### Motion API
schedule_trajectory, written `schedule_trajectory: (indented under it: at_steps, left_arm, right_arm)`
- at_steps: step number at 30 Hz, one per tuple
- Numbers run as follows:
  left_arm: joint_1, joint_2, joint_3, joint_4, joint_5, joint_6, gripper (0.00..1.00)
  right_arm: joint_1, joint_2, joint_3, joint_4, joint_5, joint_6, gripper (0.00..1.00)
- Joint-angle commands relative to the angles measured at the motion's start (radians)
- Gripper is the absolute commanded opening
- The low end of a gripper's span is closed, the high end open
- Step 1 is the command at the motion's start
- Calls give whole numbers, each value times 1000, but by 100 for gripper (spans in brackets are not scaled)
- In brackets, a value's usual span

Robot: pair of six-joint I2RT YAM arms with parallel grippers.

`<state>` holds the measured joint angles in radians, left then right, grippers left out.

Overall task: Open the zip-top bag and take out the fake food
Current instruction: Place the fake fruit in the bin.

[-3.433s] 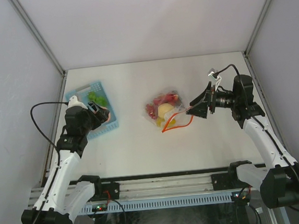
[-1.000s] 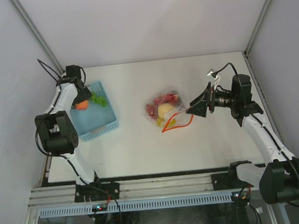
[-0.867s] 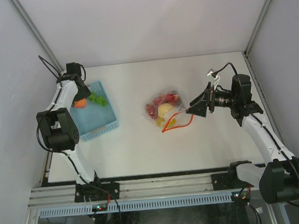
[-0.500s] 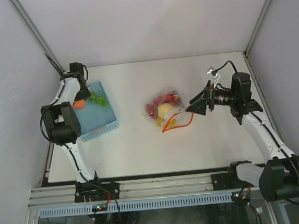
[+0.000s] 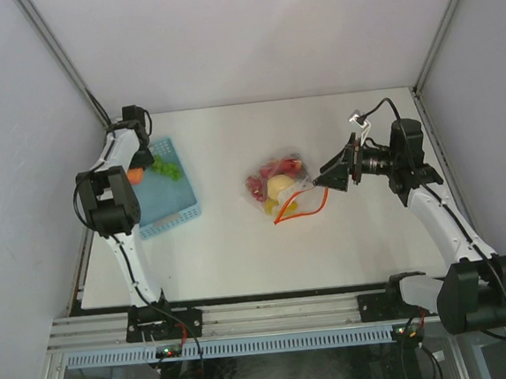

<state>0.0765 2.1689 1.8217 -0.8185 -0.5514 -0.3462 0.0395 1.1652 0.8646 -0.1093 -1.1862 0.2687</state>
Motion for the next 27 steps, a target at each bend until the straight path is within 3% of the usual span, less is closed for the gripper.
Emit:
schedule_trajectory:
  at_steps: [1, 11, 20, 27]
  left_arm:
    - [6, 20, 60, -2, -53, 34, 9]
    - [6, 63, 64, -10, -87, 48, 26]
    - [6, 85, 72, -24, -106, 47, 68]
    - [9, 73, 79, -26, -96, 45, 84]
  right_arm:
    - [-4, 2, 45, 17, 2, -10, 86]
    - [-4, 13, 53, 14, 2, -13, 86]
    - [-5, 8, 56, 4, 1, -20, 86]
    - [-7, 8, 62, 1, -1, -21, 86]
